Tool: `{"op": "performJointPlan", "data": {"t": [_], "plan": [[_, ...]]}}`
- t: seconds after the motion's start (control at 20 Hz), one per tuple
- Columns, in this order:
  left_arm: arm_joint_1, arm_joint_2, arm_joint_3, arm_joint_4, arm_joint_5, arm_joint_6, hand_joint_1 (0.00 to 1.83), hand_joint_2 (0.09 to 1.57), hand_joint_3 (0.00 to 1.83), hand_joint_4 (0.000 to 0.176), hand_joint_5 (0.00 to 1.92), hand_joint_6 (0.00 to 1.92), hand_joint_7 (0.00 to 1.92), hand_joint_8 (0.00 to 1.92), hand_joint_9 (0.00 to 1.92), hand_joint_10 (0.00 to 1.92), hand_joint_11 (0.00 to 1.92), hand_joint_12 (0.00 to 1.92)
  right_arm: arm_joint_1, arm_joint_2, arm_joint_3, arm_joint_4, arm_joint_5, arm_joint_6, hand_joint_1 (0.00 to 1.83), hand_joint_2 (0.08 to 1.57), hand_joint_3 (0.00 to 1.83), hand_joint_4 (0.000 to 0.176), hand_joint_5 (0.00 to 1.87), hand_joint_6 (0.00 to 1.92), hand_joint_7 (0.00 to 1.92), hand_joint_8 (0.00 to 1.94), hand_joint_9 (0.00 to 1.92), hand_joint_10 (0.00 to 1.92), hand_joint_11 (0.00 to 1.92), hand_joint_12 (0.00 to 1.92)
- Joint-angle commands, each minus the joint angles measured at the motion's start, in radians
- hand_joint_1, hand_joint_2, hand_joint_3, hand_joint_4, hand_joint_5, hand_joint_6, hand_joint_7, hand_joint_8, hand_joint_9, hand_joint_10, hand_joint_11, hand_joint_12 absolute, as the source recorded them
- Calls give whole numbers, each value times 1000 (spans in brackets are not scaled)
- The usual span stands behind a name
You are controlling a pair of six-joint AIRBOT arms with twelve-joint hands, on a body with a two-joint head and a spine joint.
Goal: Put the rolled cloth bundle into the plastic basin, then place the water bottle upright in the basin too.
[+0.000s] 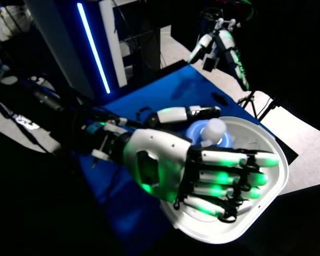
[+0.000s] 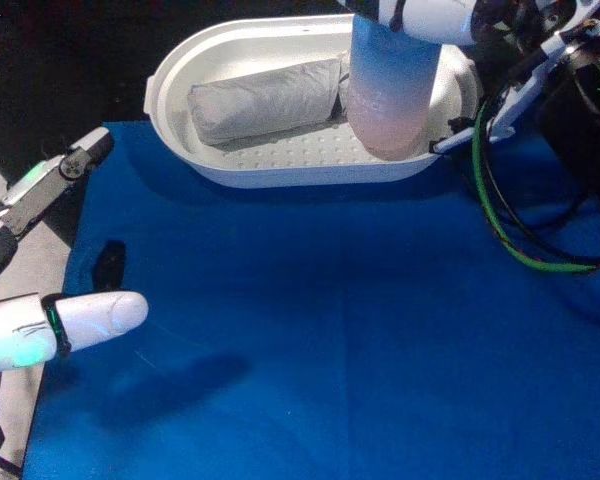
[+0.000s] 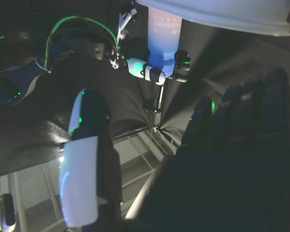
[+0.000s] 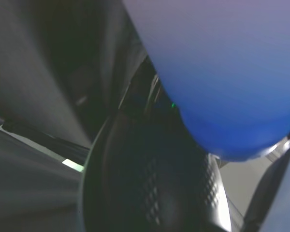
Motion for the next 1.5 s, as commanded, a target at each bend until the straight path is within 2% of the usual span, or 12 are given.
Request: {"op": "performJointPlan", "data": {"t": [0.0,0.3,0.45,0.55,0.6,0.85,1.05,1.2,1.3,1.35,1.4,1.45], "plan": [[-7,-4,1,1,-129,-10,607,906,1,153,30,2,0,0,0,0,0,0,11,6,-1,6,144,21,884,1029,0,176,186,0,240,0,201,0,0,476],[-7,-4,-2,-1,-130,-10,595,898,0,156,20,0,3,1,0,0,0,0,-1,17,-13,6,144,21,730,1037,10,176,106,2,99,0,45,0,0,248],[-7,-4,-3,-2,-130,-10,584,894,0,169,27,2,5,1,0,0,0,0,-6,23,-19,6,144,21,617,1065,8,176,107,1,103,0,40,0,0,186],[-7,-2,-3,-4,-130,-10,604,902,2,159,22,0,6,1,0,0,0,0,-8,46,-40,-8,144,21,576,1071,1,176,101,1,89,0,28,0,0,115],[-7,-1,-1,-7,-130,-10,629,907,4,150,29,3,0,0,0,0,0,0,-9,59,-51,-20,144,21,568,1082,1,176,71,0,62,0,22,1,0,151],[-11,20,16,-15,-121,-9,631,912,4,163,40,4,0,0,0,0,0,0,-15,145,-114,-59,171,21,605,960,3,176,0,0,64,2,19,3,0,323],[-11,53,10,-37,-157,-2,638,923,5,176,36,0,0,0,0,0,0,0,-42,284,-235,-135,207,19,624,988,0,176,18,1,37,1,0,0,0,288],[-10,105,-14,-38,-182,36,687,919,0,169,59,15,0,0,0,0,0,0,-97,409,-384,-140,265,-111,608,950,0,176,38,4,79,4,15,5,0,0],[4,135,-32,-44,-224,51,703,917,0,176,61,10,0,0,0,0,0,0,-184,492,-483,-125,333,-151,659,926,0,174,72,13,81,2,3,0,0,0],[18,142,-38,-54,-243,51,653,938,9,176,48,2,0,0,0,0,0,0,-242,530,-531,-104,377,-167,722,920,0,160,93,14,84,1,0,0,0,0],[35,150,-47,-68,-269,54,614,960,17,176,38,0,0,0,0,0,0,0,-328,573,-590,-61,445,-186,724,925,0,175,90,10,55,0,0,0,0,0],[58,158,-62,-84,-296,63,593,982,22,176,22,0,0,0,0,0,0,0,-393,594,-622,-23,502,-186,710,928,0,176,83,5,40,0,0,0,0,0]]}}
